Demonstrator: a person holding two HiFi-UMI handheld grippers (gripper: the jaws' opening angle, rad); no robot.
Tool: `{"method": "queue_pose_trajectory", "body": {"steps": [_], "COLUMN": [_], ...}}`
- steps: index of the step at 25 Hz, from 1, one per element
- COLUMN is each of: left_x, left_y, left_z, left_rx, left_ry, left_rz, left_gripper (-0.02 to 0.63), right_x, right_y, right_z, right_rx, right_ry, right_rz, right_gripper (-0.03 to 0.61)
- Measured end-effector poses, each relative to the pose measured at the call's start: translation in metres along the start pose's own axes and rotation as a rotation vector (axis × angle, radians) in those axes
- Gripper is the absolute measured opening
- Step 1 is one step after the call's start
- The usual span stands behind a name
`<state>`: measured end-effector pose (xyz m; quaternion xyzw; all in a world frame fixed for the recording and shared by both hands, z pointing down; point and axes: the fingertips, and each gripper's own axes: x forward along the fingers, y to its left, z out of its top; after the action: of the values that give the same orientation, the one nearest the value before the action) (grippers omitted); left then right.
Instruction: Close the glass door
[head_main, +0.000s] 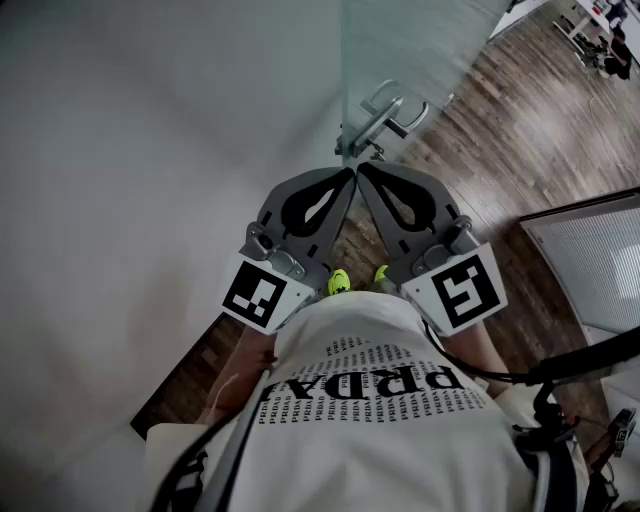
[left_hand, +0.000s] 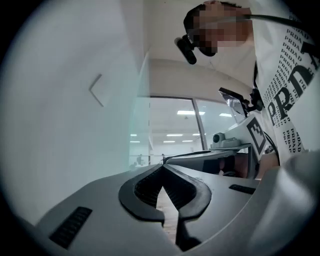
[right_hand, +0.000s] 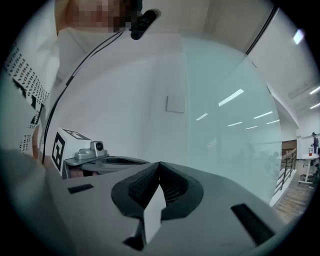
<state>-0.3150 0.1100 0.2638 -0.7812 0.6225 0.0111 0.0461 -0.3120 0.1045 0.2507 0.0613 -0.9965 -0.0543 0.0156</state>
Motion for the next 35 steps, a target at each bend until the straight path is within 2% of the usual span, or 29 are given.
{"method": "queue_pose_trajectory", "body": {"steps": [7,13,15,16,17,20,23,26,28,31,35], "left_x": [0.003,0.01,0.011,0.013,0.016,0.035,0.054,0.067,0.074,0.076,0.077], "left_y": [0.001,0.0,0.007,0.014,0.023,0.049,0.072,0.085,0.086,0.083,0.084], "left_z": [0.002,0.002,0.0,-0.001,-0.002,-0.006,-0.009,-0.017,-0.018,-0.021,-0.023], "left_rx": [-0.012,0.008,0.019,0.026,0.036,0.076,0.116,0.125,0.135,0.118,0.114], "left_ry": [-0.007,-0.012,-0.009,-0.006,0.0,0.021,-0.002,0.01,0.021,0.011,0.007], "left_rz": [0.0,-0.035,-0.023,-0.006,0.013,0.052,0.064,0.062,0.04,0.026,0.025], "left_gripper": [-0.008,-0.008,-0.002,0.05,0.076,0.115,0.116,0.115,0.115,0.055,0.052], "right_x": [0.001,-0.001,-0.003,-0.005,-0.006,-0.007,-0.006,-0.007,-0.01,-0.016,-0.019], "right_y": [-0.003,-0.009,-0.011,-0.012,-0.015,-0.024,-0.029,-0.03,-0.032,-0.037,-0.04], "right_z": [0.002,0.004,0.002,0.0,-0.002,-0.008,-0.014,-0.018,-0.021,-0.026,-0.029], "right_rx": [-0.005,0.006,0.016,0.016,0.015,0.012,0.011,0.01,0.014,0.029,0.031], "right_ry": [0.003,-0.016,-0.015,-0.009,-0.001,0.021,0.038,0.06,0.077,0.094,0.099], "right_rz": [-0.006,-0.026,-0.032,-0.036,-0.041,-0.053,-0.06,-0.066,-0.078,-0.106,-0.12], "right_gripper": [-0.003,-0.003,-0.003,-0.003,-0.003,-0.003,-0.002,-0.002,-0.002,-0.002,-0.002]}}
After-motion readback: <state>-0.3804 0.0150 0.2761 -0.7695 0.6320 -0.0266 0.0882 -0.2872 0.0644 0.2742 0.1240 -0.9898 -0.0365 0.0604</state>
